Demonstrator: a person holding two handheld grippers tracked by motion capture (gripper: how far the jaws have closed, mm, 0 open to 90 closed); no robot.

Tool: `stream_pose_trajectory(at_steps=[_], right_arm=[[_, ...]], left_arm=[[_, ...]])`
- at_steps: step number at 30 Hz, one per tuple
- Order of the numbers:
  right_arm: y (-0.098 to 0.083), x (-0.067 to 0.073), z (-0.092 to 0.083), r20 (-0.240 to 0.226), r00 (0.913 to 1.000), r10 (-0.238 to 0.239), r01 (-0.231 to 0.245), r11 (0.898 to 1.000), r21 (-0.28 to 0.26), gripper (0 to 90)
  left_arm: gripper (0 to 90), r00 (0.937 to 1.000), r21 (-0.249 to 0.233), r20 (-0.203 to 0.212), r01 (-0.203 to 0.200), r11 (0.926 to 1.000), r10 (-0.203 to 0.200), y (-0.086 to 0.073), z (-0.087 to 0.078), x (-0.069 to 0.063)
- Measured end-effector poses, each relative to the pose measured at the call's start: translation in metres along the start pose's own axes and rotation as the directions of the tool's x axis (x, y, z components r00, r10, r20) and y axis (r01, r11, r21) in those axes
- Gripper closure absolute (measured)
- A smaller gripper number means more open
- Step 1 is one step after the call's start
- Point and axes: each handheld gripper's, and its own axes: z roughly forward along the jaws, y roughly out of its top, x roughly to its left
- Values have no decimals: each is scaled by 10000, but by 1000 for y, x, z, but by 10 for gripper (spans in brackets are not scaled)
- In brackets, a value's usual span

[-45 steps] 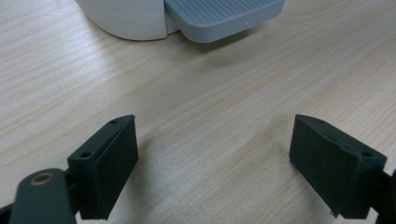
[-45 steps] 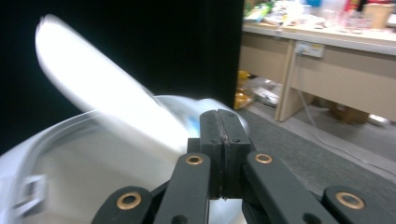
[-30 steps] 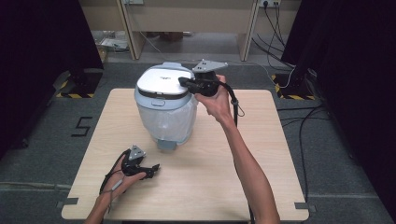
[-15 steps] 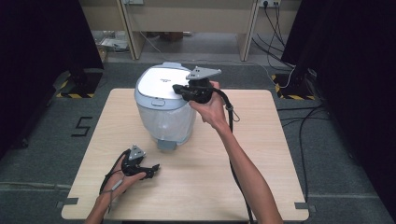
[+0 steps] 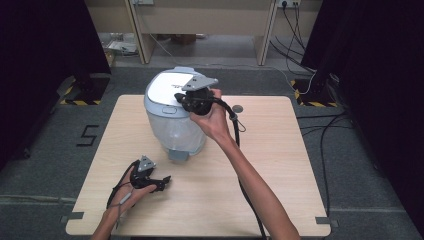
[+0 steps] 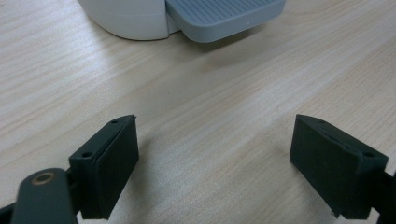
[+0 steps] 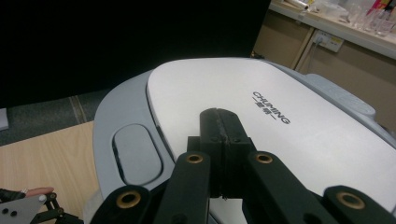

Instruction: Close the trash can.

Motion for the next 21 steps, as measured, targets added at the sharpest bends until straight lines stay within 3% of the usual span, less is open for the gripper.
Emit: stream_pose_trajectory(at_steps=[1,3,10,13,14,17,18,19,21], right_arm=[[1,1,1,-7,10000,-96,96,9997,222,899],[0,6,6,-331,9993,158,-161,9998,-74,899],[3,13,11,-486,9984,302,-307,9995,-102,892],[-3,9,8,-945,9911,939,-981,9943,-409,800],[-4,8,7,-997,9905,950,-1001,9939,-472,781],[-6,4,1,-734,9911,1107,-1148,9919,-543,732],[-8,-1,-5,-448,9918,1198,-1226,9903,-653,660],[-8,-1,-5,-448,9918,1198,-1226,9903,-653,660],[-10,-7,-17,-76,9914,1303,-1305,9884,-771,574]], left_arm=[[142,10000,4,-2,-6,10000,6,0,0,0],[143,10000,4,-3,-6,10000,6,0,0,0],[143,10000,4,2,0,10000,0,0,0,0],[143,10000,6,13,3,10000,-3,0,0,0],[143,10000,5,14,4,10000,-4,0,0,0],[143,10000,12,13,-5,10000,5,0,0,0],[143,10000,7,17,2,10000,-2,0,0,0],[143,10000,7,17,2,10000,-2,0,0,0],[143,10000,3,11,6,10000,-6,0,0,0]])
